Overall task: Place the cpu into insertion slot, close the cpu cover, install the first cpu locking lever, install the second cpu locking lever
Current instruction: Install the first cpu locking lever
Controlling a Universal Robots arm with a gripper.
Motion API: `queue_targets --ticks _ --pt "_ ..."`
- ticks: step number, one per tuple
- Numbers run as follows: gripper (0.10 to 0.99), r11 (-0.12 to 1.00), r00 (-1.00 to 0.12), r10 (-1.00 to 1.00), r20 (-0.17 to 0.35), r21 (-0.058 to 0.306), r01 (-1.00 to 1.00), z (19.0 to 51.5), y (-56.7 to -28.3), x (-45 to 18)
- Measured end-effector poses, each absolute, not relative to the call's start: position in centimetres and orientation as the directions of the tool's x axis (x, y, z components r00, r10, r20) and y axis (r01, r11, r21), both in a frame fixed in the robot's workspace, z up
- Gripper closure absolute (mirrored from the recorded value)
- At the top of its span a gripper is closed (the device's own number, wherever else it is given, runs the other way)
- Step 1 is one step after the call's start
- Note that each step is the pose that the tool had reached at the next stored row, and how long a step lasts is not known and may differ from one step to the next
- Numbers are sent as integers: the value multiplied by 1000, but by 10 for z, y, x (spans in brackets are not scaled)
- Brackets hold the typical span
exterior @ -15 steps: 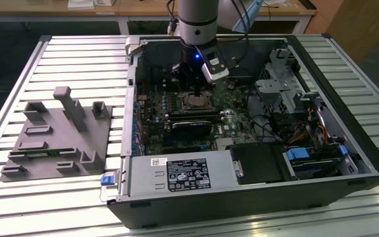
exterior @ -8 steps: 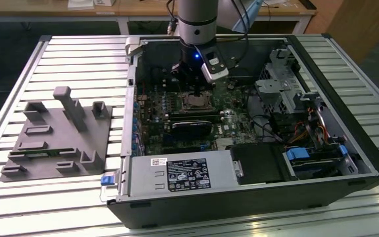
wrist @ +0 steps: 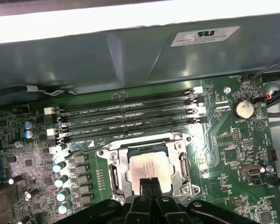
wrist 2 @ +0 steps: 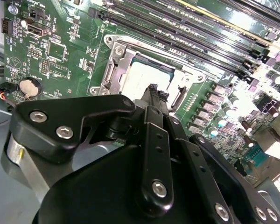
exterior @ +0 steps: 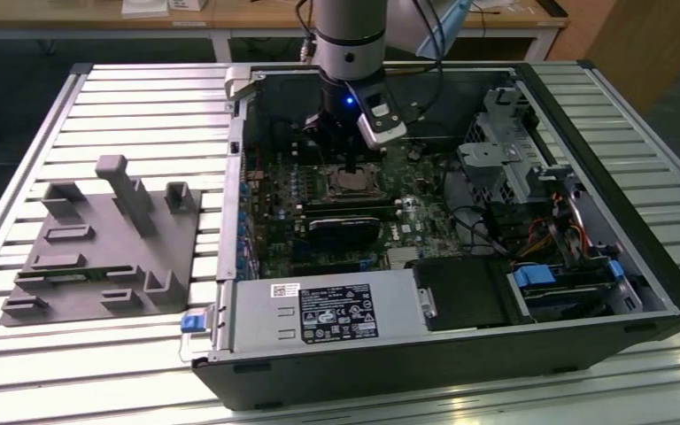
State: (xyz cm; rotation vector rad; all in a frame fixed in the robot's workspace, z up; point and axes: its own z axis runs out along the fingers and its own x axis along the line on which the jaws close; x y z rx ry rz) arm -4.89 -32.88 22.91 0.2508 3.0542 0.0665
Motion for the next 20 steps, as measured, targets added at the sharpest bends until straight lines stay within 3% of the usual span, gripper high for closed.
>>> queue_targets --ticks 20 --pt "980 986 -984 164 -73 49 161 229 -329 -58"
